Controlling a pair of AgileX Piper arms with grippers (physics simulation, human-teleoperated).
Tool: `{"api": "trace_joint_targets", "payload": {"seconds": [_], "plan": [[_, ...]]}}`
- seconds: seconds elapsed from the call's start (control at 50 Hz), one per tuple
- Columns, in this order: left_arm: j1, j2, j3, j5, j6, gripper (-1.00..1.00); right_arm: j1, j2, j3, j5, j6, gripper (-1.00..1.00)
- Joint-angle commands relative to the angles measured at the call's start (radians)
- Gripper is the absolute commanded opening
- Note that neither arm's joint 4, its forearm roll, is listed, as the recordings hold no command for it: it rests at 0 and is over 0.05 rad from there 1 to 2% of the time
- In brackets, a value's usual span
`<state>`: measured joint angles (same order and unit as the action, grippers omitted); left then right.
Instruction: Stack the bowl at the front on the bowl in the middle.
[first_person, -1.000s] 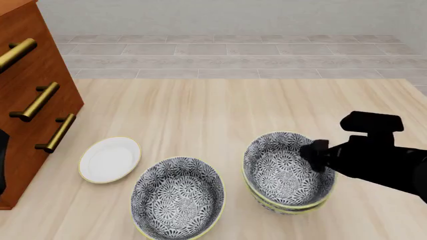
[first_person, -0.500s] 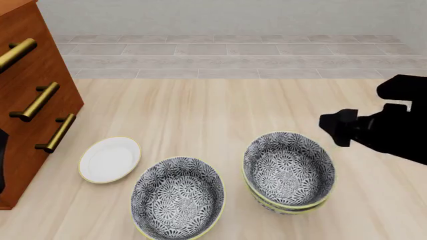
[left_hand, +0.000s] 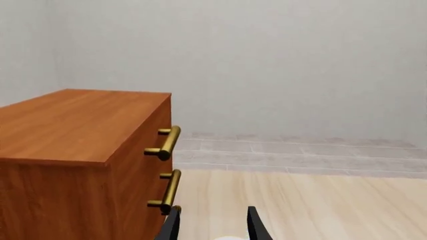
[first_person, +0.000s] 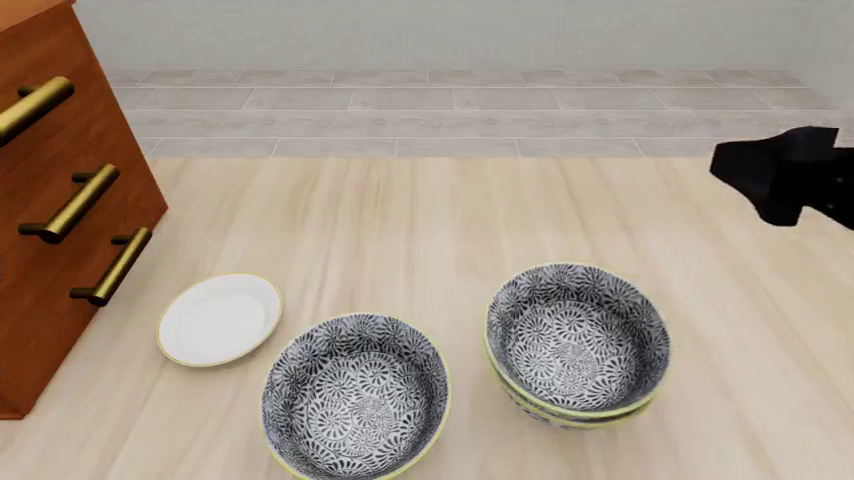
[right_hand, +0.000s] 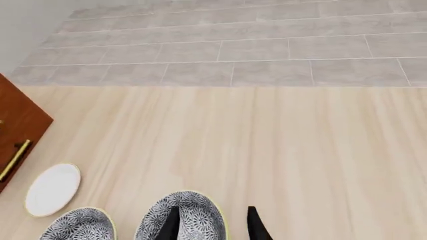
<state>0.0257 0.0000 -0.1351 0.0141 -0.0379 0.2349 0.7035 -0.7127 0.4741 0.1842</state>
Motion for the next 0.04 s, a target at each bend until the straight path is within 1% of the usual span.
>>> {"api": "trace_joint_targets", "payload": {"seconds": [0.02,0.04], "plan": [[0.009,0.000,-0.012,0.007,-0.028,1.00,-0.007,-0.072,-0.090,0.091,-0.042,1.00],[0.009,0.000,-0.012,0.007,-0.028,1.00,-0.011,-0.077,-0.095,0.093,-0.049,1.00]]}}
